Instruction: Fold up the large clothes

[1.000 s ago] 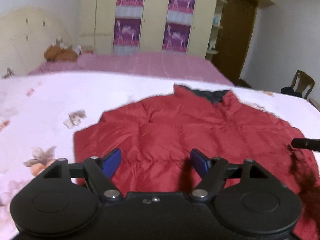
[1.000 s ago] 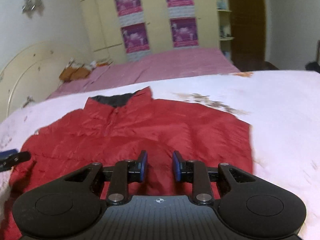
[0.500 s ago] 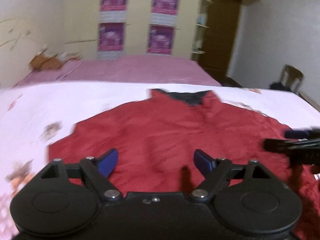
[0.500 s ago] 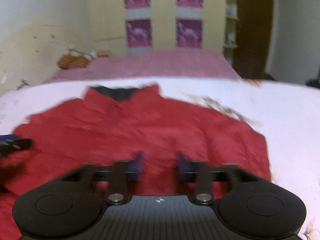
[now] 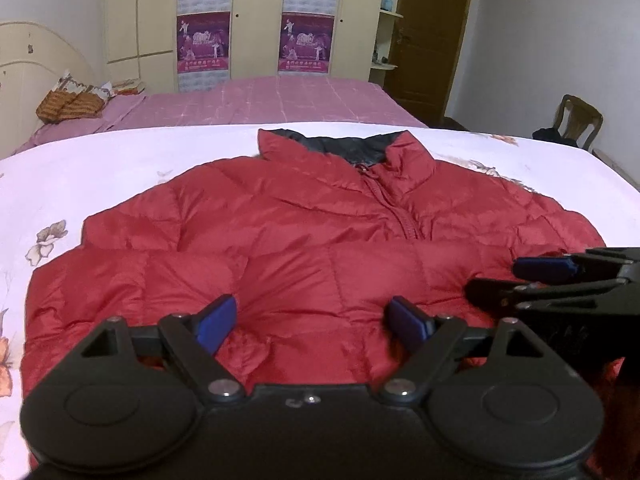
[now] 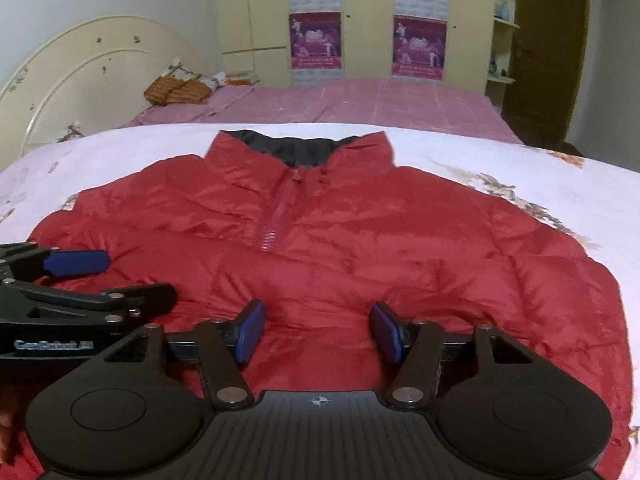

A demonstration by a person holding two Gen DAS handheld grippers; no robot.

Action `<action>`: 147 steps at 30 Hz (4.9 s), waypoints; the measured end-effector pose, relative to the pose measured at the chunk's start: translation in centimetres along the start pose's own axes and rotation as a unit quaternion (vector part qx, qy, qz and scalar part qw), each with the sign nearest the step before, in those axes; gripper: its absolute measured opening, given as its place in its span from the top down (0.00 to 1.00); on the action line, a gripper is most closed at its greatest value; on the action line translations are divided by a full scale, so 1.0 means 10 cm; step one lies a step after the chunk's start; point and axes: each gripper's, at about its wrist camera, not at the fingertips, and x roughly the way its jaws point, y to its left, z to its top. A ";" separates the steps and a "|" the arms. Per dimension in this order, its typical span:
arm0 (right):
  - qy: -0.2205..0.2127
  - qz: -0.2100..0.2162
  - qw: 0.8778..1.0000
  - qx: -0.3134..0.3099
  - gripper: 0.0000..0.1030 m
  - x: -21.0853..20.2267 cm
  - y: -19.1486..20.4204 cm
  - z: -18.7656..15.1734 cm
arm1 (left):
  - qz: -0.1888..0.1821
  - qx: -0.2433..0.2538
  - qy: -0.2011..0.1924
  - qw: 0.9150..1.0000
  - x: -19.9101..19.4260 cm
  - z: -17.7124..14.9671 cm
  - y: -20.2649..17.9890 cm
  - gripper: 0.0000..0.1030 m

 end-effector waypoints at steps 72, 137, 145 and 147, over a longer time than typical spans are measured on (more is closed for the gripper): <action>0.015 0.126 0.937 0.326 0.39 -3.18 -1.59 -2.73 | -0.110 -0.265 0.006 0.958 -2.72 -2.49 0.91 0.17; 0.018 0.069 0.977 0.201 0.29 0.24 -2.03 0.70 | -0.117 -0.228 0.027 0.966 0.29 0.34 1.86 0.23; -0.021 0.049 0.992 0.117 0.96 0.23 -1.78 0.75 | -0.093 -0.147 -0.027 0.984 0.07 0.51 1.64 0.91; -0.069 0.052 0.991 0.106 0.96 0.05 -1.73 0.80 | -0.081 -0.127 -0.067 0.986 -0.07 0.57 1.57 0.92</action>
